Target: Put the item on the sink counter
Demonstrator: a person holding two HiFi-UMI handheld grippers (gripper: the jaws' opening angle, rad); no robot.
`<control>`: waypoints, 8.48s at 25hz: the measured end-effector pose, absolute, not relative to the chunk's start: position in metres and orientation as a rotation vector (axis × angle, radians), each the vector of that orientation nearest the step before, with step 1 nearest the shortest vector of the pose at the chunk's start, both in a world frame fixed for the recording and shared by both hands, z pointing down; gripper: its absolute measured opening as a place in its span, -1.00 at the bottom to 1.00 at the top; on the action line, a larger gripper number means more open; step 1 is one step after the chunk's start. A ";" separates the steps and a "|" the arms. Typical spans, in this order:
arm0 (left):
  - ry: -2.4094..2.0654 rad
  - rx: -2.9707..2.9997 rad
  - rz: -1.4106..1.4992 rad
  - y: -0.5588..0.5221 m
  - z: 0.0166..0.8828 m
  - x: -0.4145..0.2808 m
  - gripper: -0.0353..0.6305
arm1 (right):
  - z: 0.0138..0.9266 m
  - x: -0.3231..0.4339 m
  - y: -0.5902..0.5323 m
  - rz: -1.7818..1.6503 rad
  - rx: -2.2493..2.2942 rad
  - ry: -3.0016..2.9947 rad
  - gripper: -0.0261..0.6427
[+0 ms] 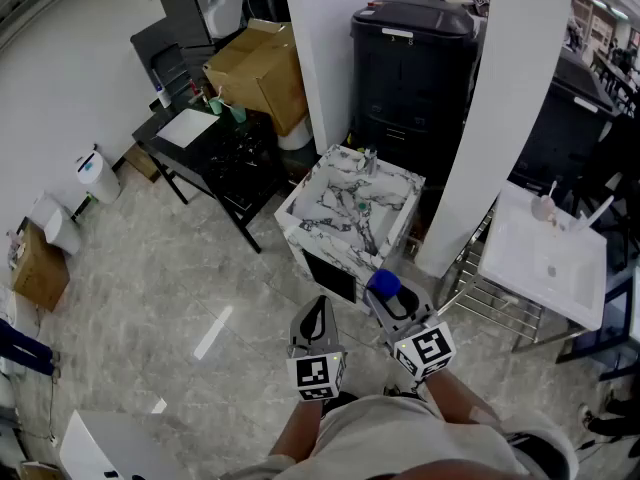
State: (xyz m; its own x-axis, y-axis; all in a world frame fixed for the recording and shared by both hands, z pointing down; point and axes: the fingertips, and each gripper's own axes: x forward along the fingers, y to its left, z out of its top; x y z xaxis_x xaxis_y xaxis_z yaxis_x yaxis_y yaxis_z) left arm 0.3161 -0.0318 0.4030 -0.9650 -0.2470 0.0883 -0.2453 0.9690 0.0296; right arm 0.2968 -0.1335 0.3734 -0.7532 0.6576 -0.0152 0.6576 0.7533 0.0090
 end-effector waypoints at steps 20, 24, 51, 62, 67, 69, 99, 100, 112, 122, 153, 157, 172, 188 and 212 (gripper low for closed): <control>-2.965 0.394 -0.043 0.094 0.422 0.331 -0.86 | 0.382 0.302 -0.004 0.035 1.155 2.910 -0.46; -2.956 0.437 -0.040 0.101 0.428 0.334 -0.86 | 0.385 0.303 0.004 0.071 1.127 2.923 -0.46; -2.877 0.496 -0.012 0.140 0.441 0.167 -0.86 | 0.398 0.117 0.054 0.032 1.209 2.919 -0.46; -2.774 0.631 0.066 0.099 0.459 0.058 -0.86 | 0.419 0.013 0.021 -0.060 1.201 2.951 -0.46; -2.725 0.718 0.065 0.082 0.466 0.030 -0.86 | 0.428 -0.007 0.006 -0.057 1.168 2.998 -0.46; -2.709 0.758 0.067 0.075 0.469 0.019 -0.86 | 0.431 -0.015 -0.001 -0.056 1.129 3.015 -0.46; -2.120 1.839 0.010 0.065 0.478 -0.164 -0.86 | 0.474 -0.132 0.008 -0.007 0.588 3.285 -0.46; -2.077 1.883 0.015 0.059 0.480 -0.164 -0.86 | 0.475 -0.130 0.005 -0.029 0.610 3.278 -0.46; -1.967 1.996 0.030 -0.020 0.476 -0.171 -0.86 | 0.497 -0.137 -0.046 -0.017 0.825 3.245 -0.46; -1.638 2.294 -0.021 -0.062 0.474 -0.131 -0.63 | 0.511 -0.122 -0.075 -0.001 0.891 3.230 -0.46; -1.134 2.750 0.178 -0.026 0.485 -0.188 -0.39 | 0.526 -0.220 0.003 0.259 0.931 3.382 -0.46; -1.181 2.755 0.188 -0.025 0.494 -0.201 -0.39 | 0.535 -0.233 0.004 0.240 0.832 3.467 -0.46; -1.178 2.779 0.233 -0.030 0.516 -0.224 -0.41 | 0.560 -0.260 -0.006 0.054 0.364 3.553 -0.44; -1.458 2.603 0.193 -0.057 0.543 -0.258 -0.42 | 0.602 -0.232 -0.039 -0.313 -0.414 3.514 -0.26; -1.592 2.492 0.286 -0.079 0.561 -0.289 -0.42 | 0.620 -0.216 -0.067 -0.356 -0.909 3.450 -0.89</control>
